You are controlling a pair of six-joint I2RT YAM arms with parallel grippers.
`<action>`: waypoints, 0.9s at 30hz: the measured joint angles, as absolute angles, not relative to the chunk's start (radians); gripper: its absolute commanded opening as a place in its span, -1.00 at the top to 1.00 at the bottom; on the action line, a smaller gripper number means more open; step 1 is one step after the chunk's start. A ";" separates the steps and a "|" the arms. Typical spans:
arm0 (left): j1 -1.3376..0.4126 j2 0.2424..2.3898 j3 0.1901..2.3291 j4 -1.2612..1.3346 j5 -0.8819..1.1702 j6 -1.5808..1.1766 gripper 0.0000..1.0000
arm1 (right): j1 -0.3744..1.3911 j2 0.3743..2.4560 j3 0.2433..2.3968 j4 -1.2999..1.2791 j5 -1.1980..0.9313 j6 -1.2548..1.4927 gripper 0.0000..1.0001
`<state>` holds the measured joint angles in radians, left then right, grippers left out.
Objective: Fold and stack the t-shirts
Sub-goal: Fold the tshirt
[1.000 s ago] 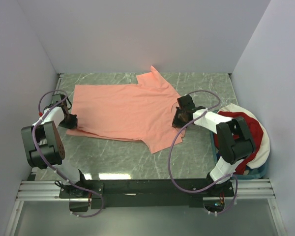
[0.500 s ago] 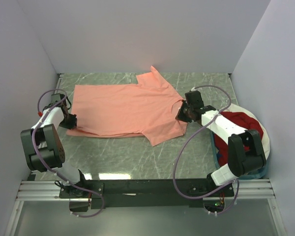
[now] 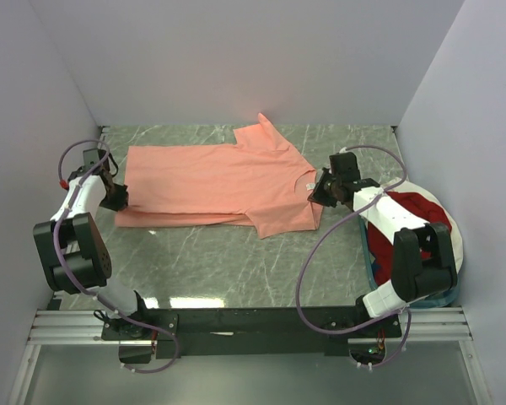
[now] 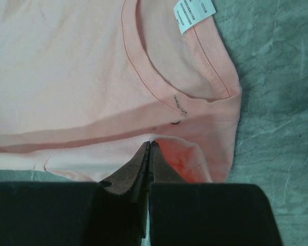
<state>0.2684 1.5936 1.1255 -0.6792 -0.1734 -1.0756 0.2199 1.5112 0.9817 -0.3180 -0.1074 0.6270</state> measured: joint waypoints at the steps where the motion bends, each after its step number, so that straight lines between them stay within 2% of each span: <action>1: 0.268 1.598 1.137 -0.681 -0.173 -1.076 0.72 | 0.216 1.511 0.982 -0.318 -0.114 0.627 1.00; 27: 0.255 1.860 1.404 -0.723 -0.134 -1.076 0.73 | 0.182 1.625 1.052 -0.315 -0.155 0.635 1.00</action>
